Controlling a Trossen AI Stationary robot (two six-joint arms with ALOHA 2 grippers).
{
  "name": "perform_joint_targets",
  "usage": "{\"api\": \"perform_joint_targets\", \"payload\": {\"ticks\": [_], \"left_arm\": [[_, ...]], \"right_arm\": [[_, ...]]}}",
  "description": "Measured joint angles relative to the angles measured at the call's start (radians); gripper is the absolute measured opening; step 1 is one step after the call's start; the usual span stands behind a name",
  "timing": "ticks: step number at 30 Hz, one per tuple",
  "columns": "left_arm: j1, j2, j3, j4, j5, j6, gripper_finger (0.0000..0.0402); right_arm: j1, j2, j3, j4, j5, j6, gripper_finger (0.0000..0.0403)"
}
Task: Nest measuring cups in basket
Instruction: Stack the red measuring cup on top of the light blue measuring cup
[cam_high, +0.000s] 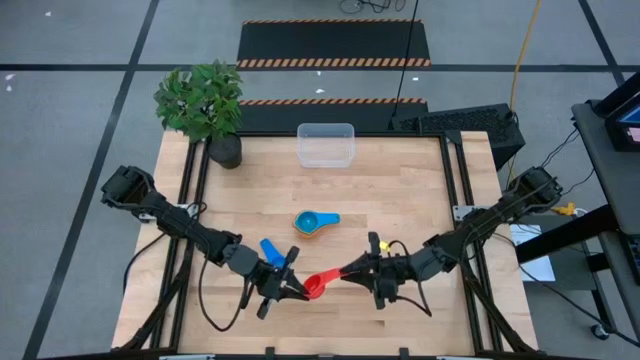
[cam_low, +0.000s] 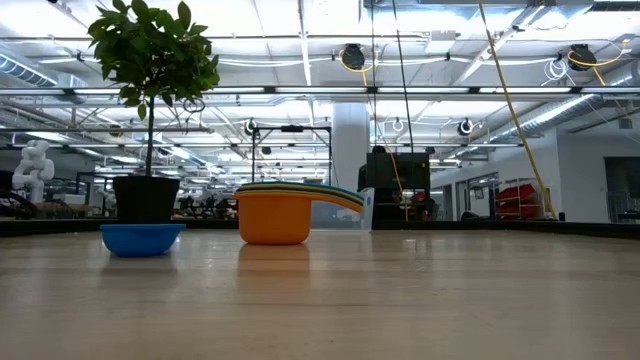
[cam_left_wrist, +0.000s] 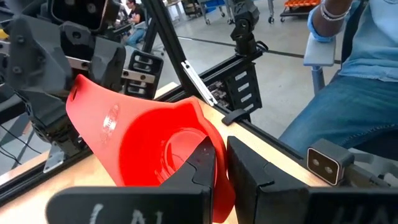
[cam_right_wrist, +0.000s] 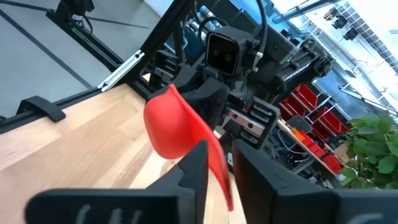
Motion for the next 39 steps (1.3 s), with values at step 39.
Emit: {"api": "perform_joint_targets", "payload": {"ticks": [39], "left_arm": [[-0.007, 0.001, 0.000, -0.006, -0.312, -0.061, 0.0149]], "right_arm": [[-0.001, -0.002, 0.000, -0.080, 0.060, -0.086, 0.0002]]}}
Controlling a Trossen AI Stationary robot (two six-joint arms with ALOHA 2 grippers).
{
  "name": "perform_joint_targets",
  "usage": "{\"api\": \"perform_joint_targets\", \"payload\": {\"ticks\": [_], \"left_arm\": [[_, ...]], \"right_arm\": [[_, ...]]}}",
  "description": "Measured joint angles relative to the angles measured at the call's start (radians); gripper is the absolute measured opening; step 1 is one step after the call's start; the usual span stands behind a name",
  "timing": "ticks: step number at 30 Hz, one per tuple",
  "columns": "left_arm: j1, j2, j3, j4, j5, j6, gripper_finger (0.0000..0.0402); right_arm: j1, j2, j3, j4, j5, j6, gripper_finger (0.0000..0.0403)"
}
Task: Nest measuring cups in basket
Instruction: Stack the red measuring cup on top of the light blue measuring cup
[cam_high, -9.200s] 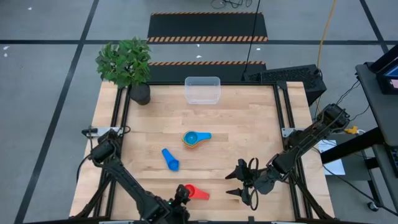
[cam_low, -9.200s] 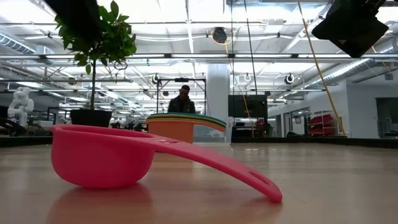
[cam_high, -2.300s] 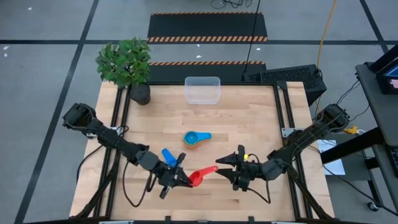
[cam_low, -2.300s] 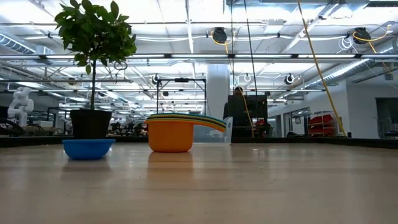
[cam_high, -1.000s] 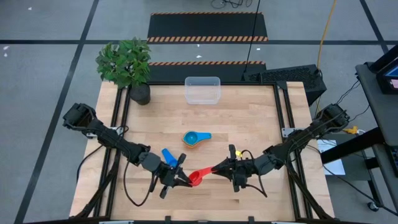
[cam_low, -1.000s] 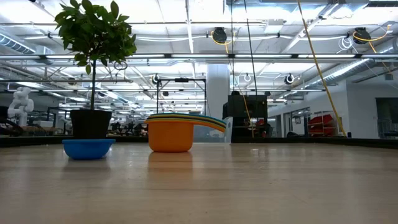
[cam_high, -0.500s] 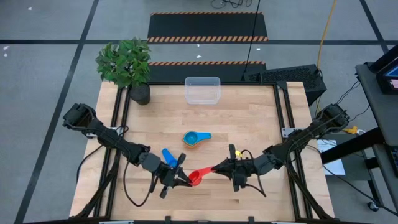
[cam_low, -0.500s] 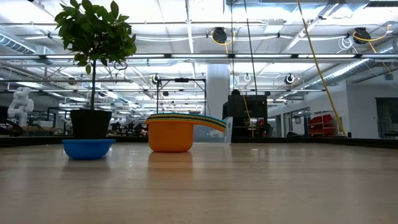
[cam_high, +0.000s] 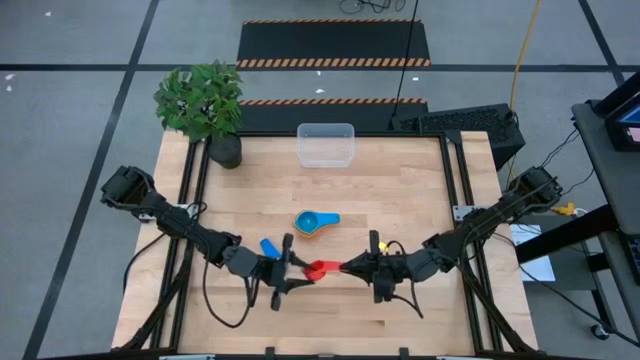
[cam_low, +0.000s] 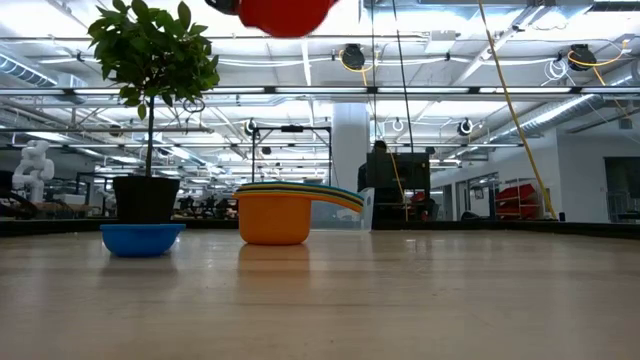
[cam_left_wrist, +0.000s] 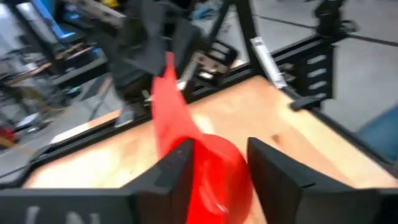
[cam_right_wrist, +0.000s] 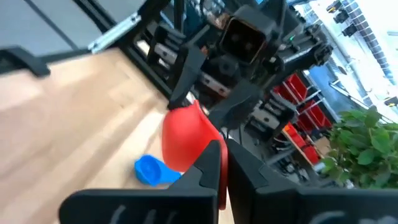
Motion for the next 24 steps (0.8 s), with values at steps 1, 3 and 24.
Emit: {"api": "perform_joint_targets", "payload": {"ticks": [1, 3, 24], "left_arm": [[-0.004, 0.000, 0.000, 0.002, -0.020, -0.005, 0.0162], [-0.012, -0.007, 0.000, 0.001, -0.077, -0.006, 0.0186], [-0.072, -0.116, 0.001, -0.178, -0.294, -0.250, 0.0234]], "right_arm": [[0.000, 0.000, 0.000, -0.011, 0.015, -0.004, 0.0001], [-0.003, 0.001, 0.000, -0.032, 0.040, -0.009, 0.0001], [-0.327, 0.001, -0.218, 0.306, -0.375, 0.040, 0.0000]]}}
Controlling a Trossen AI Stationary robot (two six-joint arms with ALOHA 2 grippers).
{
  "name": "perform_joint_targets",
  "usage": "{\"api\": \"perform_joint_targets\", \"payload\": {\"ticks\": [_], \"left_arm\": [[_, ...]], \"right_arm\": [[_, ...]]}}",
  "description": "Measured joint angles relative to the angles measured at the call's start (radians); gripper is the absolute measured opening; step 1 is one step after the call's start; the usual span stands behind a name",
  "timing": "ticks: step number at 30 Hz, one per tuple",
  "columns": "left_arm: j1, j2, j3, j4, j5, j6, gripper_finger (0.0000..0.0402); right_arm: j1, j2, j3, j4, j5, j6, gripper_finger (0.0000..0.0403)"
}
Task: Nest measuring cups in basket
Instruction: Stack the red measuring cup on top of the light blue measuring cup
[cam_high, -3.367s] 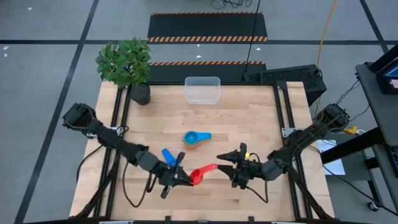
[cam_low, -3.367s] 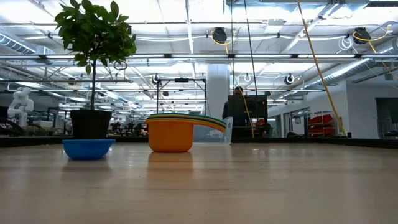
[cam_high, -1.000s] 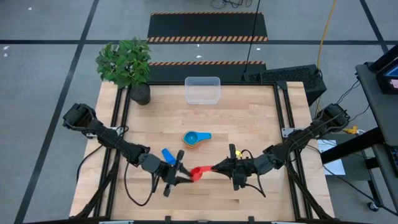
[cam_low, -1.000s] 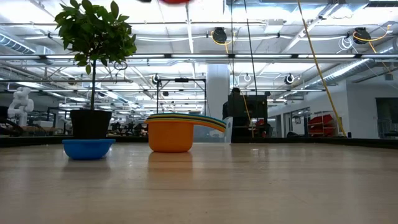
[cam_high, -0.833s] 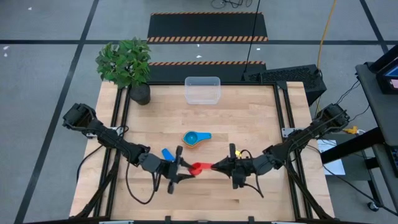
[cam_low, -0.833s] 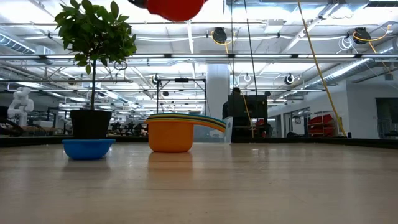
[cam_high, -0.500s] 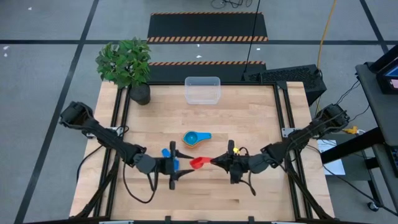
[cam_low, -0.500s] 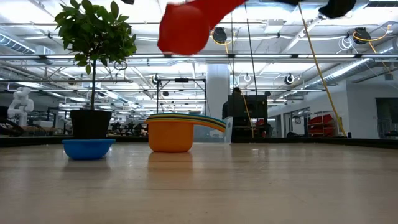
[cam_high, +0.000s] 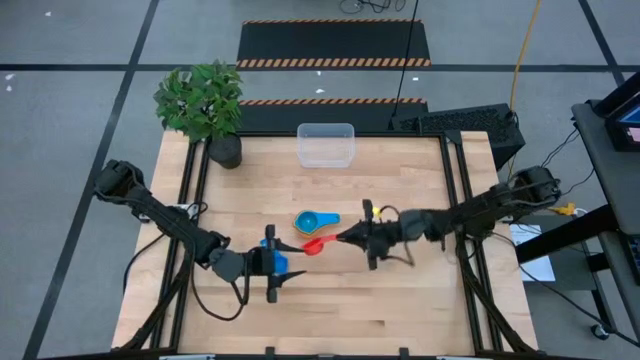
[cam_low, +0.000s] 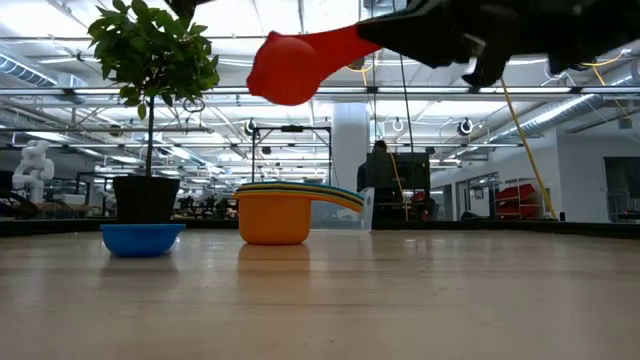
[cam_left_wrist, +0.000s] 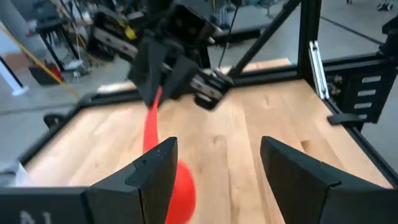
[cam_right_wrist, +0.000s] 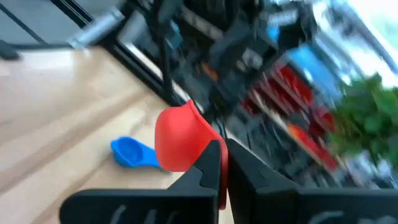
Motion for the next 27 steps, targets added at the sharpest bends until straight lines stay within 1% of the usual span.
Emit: {"api": "perform_joint_targets", "payload": {"ticks": [2, 4, 7, 9, 11, 15, 19, 22, 25, 27], "left_arm": [[0.000, 0.001, 0.000, -0.032, 0.000, -0.042, 0.0234], [0.000, 0.001, 0.000, -0.037, 0.000, -0.067, 0.0234], [-0.002, 0.000, 0.000, -0.027, 0.000, -0.086, 0.0234], [-0.002, 0.000, 0.000, -0.017, 0.000, -0.091, 0.0234], [-0.002, 0.000, 0.000, 0.000, 0.000, -0.102, 0.0234], [-0.003, 0.001, 0.000, 0.021, 0.001, -0.131, 0.0234], [-0.003, 0.001, 0.000, 0.028, 0.001, -0.138, 0.0234], [-0.003, 0.001, 0.000, 0.042, 0.001, -0.126, 0.0234], [-0.003, 0.001, 0.000, 0.052, 0.001, -0.103, 0.0234], [-0.003, 0.001, 0.000, 0.052, 0.001, -0.101, 0.0234]], "right_arm": [[-0.057, 0.000, -0.048, 0.088, -0.135, -0.033, 0.0000], [-0.108, 0.000, -0.079, 0.144, -0.215, -0.050, 0.0000], [-0.182, 0.002, -0.091, 0.145, -0.283, -0.045, 0.0000], [-0.226, 0.020, -0.091, 0.155, -0.347, -0.058, 0.0000], [-0.263, 0.043, -0.090, 0.177, -0.417, -0.100, 0.0000], [-0.309, 0.097, -0.087, 0.247, -0.514, -0.196, 0.0000], [-0.340, 0.141, -0.087, 0.276, -0.521, -0.250, 0.0000], [-0.360, 0.183, -0.086, 0.344, -0.514, -0.245, 0.0000], [-0.368, 0.244, -0.086, 0.447, -0.466, -0.219, 0.0000], [-0.371, 0.286, -0.085, 0.498, -0.466, -0.217, 0.0000]]}}
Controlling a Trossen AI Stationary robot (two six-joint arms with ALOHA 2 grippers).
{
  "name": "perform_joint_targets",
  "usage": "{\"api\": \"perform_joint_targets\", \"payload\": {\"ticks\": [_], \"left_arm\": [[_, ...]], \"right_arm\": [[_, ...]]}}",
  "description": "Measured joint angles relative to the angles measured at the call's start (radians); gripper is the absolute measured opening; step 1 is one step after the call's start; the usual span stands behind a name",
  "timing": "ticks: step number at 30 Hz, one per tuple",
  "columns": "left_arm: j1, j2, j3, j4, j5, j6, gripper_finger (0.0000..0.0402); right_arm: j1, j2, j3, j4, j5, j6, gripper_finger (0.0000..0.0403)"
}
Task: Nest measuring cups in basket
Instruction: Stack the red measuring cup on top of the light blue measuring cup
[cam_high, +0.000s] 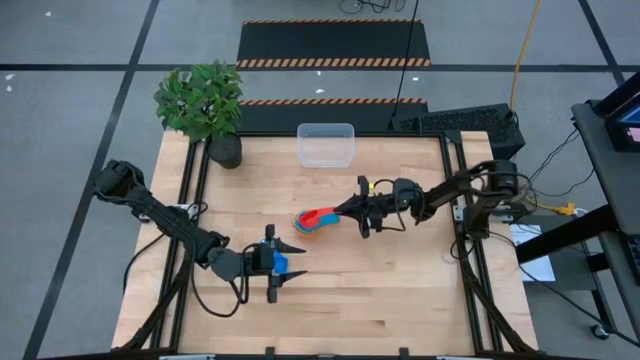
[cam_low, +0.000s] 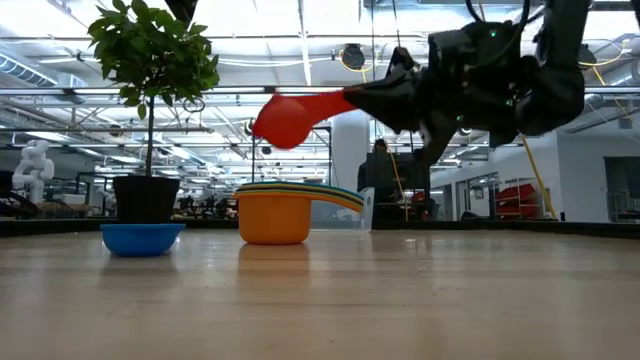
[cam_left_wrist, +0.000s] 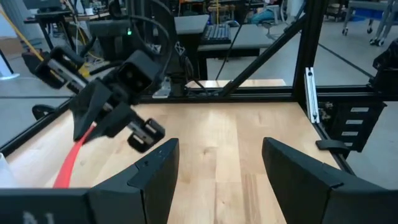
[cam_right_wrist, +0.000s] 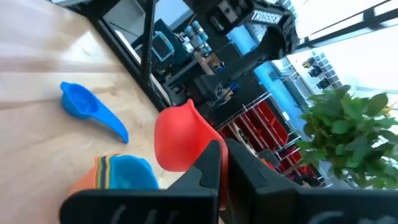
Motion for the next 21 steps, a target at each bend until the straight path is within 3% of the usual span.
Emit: {"api": "perform_joint_targets", "payload": {"ticks": [9, 21], "left_arm": [[0.000, 0.000, 0.000, 0.000, 0.000, -0.008, 0.0234], [-0.022, 0.000, 0.000, -0.004, 0.001, -0.010, 0.0234]], "right_arm": [[-0.002, 0.138, 0.069, 0.031, -0.002, 0.029, 0.0000], [-0.027, 0.156, 0.078, -0.003, -0.002, 0.045, 0.0000]]}}
